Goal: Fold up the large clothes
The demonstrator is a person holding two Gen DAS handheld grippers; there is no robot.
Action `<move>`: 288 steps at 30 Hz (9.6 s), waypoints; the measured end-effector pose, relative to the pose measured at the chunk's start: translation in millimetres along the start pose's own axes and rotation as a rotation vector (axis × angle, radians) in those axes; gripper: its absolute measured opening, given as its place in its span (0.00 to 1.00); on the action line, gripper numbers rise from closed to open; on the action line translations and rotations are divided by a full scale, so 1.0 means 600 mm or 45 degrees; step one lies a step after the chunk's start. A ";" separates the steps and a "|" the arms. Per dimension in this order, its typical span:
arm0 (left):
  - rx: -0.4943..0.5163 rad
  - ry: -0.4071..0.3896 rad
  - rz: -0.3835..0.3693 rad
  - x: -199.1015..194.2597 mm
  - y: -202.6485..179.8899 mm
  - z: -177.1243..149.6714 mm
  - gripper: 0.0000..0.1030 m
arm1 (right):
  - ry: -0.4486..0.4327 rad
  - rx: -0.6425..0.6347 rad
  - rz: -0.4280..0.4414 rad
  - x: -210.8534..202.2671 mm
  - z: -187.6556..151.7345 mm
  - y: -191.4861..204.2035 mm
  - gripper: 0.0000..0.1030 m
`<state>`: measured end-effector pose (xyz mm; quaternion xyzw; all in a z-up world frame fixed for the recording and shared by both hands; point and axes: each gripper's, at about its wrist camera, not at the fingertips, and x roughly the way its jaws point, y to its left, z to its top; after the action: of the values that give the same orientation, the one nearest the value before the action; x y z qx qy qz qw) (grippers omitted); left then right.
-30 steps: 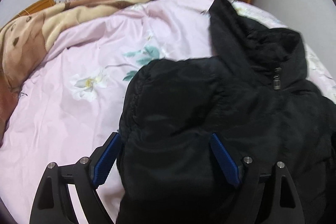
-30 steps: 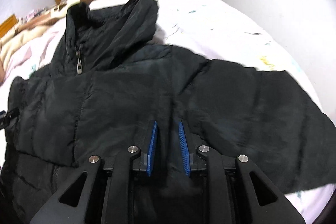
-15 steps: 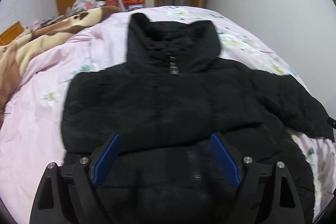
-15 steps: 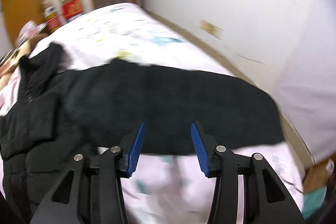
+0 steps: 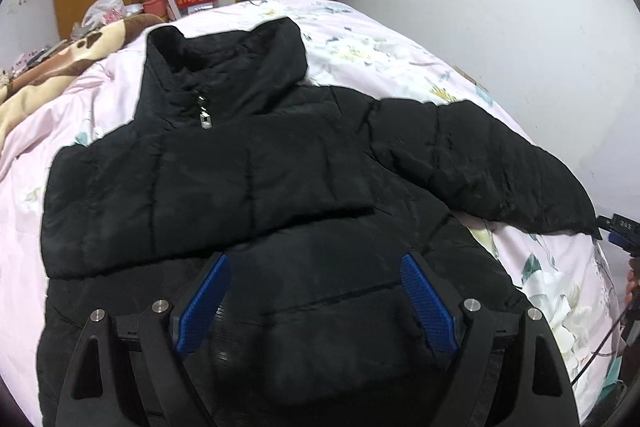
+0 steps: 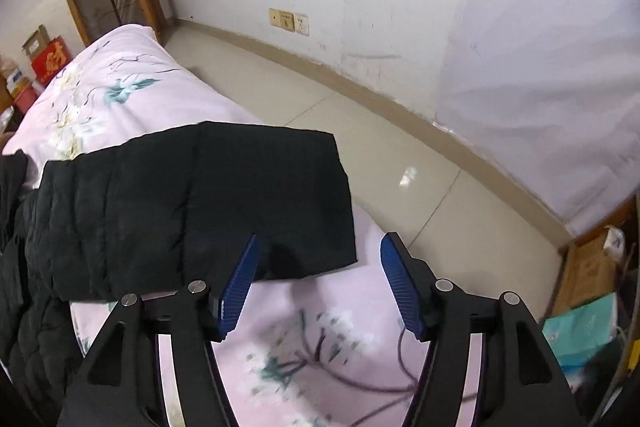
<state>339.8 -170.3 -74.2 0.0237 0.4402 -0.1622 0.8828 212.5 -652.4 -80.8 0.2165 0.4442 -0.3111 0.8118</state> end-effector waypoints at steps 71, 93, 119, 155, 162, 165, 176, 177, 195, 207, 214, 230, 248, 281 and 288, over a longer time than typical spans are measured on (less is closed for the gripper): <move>-0.395 -0.038 0.200 -0.058 0.377 -0.033 0.84 | -0.071 -0.991 0.835 -0.165 -0.279 0.793 0.07; -0.343 0.052 -0.119 0.071 0.269 0.065 0.84 | -0.056 -0.783 0.881 -0.149 -0.164 0.703 0.61; -0.348 -0.239 0.046 -0.032 0.309 0.158 0.11 | -0.130 -0.623 0.621 -0.086 -0.071 0.566 0.61; -0.376 0.038 0.201 0.075 0.414 0.067 0.48 | 0.087 -0.910 0.487 0.035 -0.099 0.680 0.72; -0.361 -0.048 0.163 0.047 0.445 0.151 0.62 | -0.025 -0.820 0.647 -0.016 -0.031 0.711 0.72; -0.300 -0.075 0.138 0.054 0.450 0.202 0.62 | -0.022 -0.823 0.665 -0.014 0.003 0.753 0.72; -0.199 -0.018 0.229 0.169 0.466 0.393 0.64 | -0.013 -0.764 0.616 0.037 0.107 0.905 0.72; -0.198 0.000 0.234 0.183 0.468 0.406 0.64 | -0.030 -0.789 0.593 0.041 0.107 0.916 0.72; -0.292 -0.135 0.292 0.173 0.479 0.398 0.00 | -0.258 -1.016 0.572 0.001 0.041 0.937 0.06; -0.420 -0.080 0.048 0.167 0.469 0.405 0.57 | -0.327 -1.136 0.599 -0.054 -0.002 0.909 0.06; -0.526 -0.020 -0.072 0.252 0.456 0.443 0.68 | -0.289 -1.078 0.623 -0.014 0.005 0.896 0.06; -0.655 0.017 0.046 0.310 0.467 0.429 0.02 | -0.301 -1.114 0.657 0.005 -0.009 0.874 0.06; -0.604 0.062 -0.016 0.373 0.456 0.454 0.75 | -0.306 -1.156 0.710 0.009 -0.024 0.863 0.06; -0.670 -0.281 -0.318 0.048 0.441 0.132 0.10 | -0.277 -1.130 1.009 -0.160 -0.043 0.760 0.73; -0.593 -0.215 -0.298 0.045 0.438 0.115 0.14 | -0.416 -1.441 1.016 -0.222 -0.080 0.908 0.73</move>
<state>488.9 58.2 -79.8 -0.2445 0.3902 -0.1589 0.8733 509.4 -192.4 49.7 -0.1417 0.2972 0.2599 0.9078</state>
